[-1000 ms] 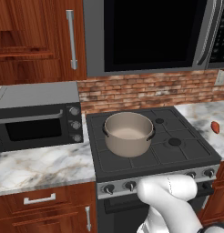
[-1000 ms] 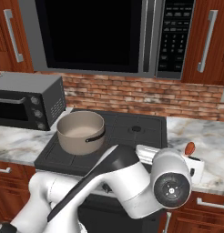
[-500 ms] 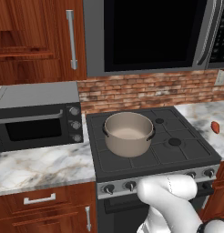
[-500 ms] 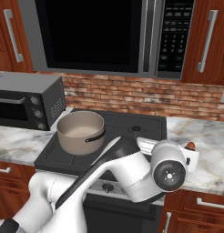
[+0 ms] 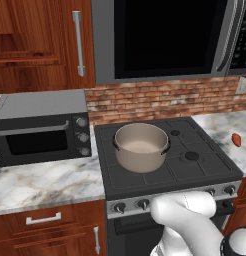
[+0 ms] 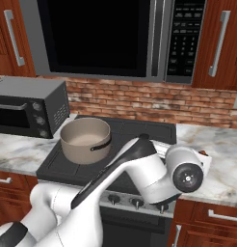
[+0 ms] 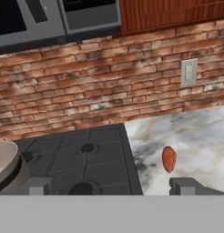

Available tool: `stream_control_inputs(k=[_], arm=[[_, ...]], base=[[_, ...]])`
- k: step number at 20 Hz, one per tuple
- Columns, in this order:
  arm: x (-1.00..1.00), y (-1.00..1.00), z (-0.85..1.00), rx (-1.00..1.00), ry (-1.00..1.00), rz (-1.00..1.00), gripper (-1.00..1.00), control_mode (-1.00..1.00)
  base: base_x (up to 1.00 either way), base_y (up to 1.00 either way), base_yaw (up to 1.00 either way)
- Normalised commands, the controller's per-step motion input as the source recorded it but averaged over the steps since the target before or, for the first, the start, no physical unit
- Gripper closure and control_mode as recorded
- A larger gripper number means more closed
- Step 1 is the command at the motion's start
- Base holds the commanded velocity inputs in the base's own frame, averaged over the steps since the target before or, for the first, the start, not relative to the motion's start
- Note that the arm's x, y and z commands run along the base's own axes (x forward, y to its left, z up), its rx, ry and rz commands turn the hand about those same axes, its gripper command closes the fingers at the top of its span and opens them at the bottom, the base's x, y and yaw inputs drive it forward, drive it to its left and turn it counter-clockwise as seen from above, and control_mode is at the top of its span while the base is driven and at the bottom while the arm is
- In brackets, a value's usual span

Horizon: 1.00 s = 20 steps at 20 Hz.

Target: Turn on the burner for the pot on the stove. Wait thirty seconds for the pot to heat up. Then add the sweet potato to the pot.

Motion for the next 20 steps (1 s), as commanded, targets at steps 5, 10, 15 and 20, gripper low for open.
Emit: stream_control_inputs(k=[5, 10, 15, 20], arm=[[0.23, -0.14, -0.01, 0.1, 0.06, 0.0, -1.0, -1.0], [0.12, -0.06, 0.0, 0.09, 0.26, 0.0, -1.0, -1.0], [0.03, 0.0, -0.01, 0.04, 0.25, -0.03, -1.0, -1.0], [0.0, -0.04, -0.13, 0.04, 0.1, -0.03, -1.0, -1.0]], base=[[0.0, 0.0, 0.0], [0.0, 0.0, 0.0], [0.0, 0.0, 0.0], [0.0, 0.0, 0.0]])
